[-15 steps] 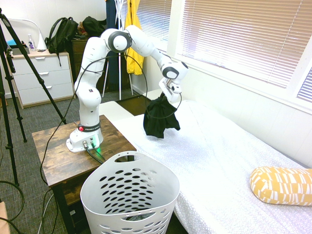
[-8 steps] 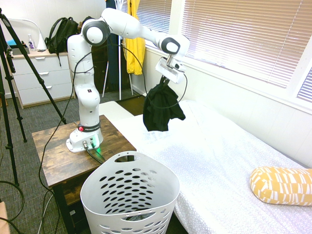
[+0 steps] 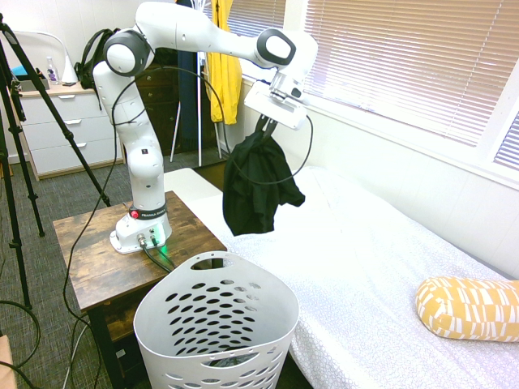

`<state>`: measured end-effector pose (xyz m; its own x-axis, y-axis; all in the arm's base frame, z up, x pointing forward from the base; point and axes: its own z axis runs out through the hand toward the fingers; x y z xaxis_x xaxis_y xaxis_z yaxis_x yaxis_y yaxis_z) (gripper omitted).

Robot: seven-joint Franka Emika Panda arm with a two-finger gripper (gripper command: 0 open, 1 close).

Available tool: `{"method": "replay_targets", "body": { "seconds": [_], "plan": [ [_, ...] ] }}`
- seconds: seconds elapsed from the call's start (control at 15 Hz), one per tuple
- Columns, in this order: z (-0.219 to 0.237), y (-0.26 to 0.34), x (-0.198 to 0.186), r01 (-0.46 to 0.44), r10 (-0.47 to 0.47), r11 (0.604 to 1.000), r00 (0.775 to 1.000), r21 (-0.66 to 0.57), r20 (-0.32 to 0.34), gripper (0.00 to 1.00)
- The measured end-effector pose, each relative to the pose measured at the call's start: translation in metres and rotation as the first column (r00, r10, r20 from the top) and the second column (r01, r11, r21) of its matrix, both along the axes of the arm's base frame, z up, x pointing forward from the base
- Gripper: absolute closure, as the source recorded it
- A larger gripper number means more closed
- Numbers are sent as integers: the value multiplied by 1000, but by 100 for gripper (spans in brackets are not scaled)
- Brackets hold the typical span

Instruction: Put my clothes in the laundry bag

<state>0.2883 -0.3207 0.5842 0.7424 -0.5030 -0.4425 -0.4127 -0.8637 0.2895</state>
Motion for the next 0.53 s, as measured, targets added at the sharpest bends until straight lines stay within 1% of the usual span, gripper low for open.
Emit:
{"method": "replay_targets", "body": {
  "seconds": [0.13, 0.27, 0.33, 0.47, 0.53],
  "plan": [
    [5, -33, -44, 12, -13, 1000, 995, -15, -99, 100],
    [9, -52, -75, 26, -34, 998, 984, -49, -174, 100],
    [6, -59, -85, 33, -47, 997, 977, -67, -210, 100],
    [-13, -74, -106, 51, -75, 995, 954, -90, -289, 100],
    [-26, -84, -117, 64, -93, 993, 945, -102, -312, 100]
  ]
}}
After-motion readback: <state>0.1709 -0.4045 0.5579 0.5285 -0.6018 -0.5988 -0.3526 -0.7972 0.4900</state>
